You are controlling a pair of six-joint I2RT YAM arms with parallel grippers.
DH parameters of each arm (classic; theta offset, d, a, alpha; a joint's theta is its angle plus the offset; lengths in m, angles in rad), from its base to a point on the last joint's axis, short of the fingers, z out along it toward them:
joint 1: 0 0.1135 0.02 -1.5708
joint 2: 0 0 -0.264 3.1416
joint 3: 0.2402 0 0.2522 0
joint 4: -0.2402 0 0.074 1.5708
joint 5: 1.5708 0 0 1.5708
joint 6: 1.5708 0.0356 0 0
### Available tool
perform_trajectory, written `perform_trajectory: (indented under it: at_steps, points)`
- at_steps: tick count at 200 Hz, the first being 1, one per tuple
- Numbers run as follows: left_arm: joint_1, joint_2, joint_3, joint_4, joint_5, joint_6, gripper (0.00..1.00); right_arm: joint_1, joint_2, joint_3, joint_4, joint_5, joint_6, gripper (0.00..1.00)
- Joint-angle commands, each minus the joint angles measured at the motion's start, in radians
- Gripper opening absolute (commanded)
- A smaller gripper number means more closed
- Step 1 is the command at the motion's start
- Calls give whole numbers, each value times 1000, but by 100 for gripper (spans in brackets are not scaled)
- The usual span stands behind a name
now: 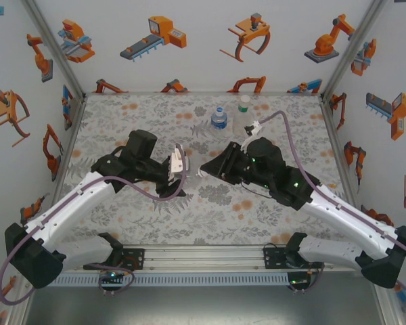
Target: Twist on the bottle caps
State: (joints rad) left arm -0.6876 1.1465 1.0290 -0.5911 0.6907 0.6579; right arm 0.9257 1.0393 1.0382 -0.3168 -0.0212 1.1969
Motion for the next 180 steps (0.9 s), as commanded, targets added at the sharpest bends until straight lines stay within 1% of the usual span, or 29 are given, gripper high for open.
perform_trajectory:
  at_steps: [1,11,18,34,41,48,56,86,100,119,141,149,165,180]
  points:
    - [-26,-51,22,222,63,-26,0,21,30,-52,12,-43,151,0]
    - [-25,-54,18,224,42,-27,0,19,31,-51,21,-46,144,1]
    - [-25,-54,17,218,43,-18,0,18,30,-47,20,-45,129,7]
    - [-27,-53,12,200,63,8,0,4,24,-14,-6,-39,75,27]
    - [-26,-54,7,194,75,16,0,-7,20,14,-34,-37,17,35]
    - [-29,-56,2,189,87,25,0,-22,16,45,-67,-37,-33,41]
    - [-30,-56,-2,181,99,33,0,-41,8,75,-96,-39,-89,44]
    - [-32,-50,7,138,123,55,0,-103,-42,156,-114,-105,-380,51]
    - [-33,-48,13,123,131,60,0,-121,-59,178,-114,-143,-514,51]
    - [-34,-41,23,103,148,74,0,-125,-72,202,-119,-200,-745,50]
    - [-33,-33,35,72,175,93,0,-125,-74,235,-143,-385,-1086,48]
    - [-33,-32,36,63,184,98,0,-125,-70,249,-160,-438,-1187,47]
    - [-36,-27,42,41,203,117,0,-125,-54,285,-225,-565,-1403,47]
    - [-39,-27,45,22,214,135,0,-125,-31,327,-321,-676,-1607,47]
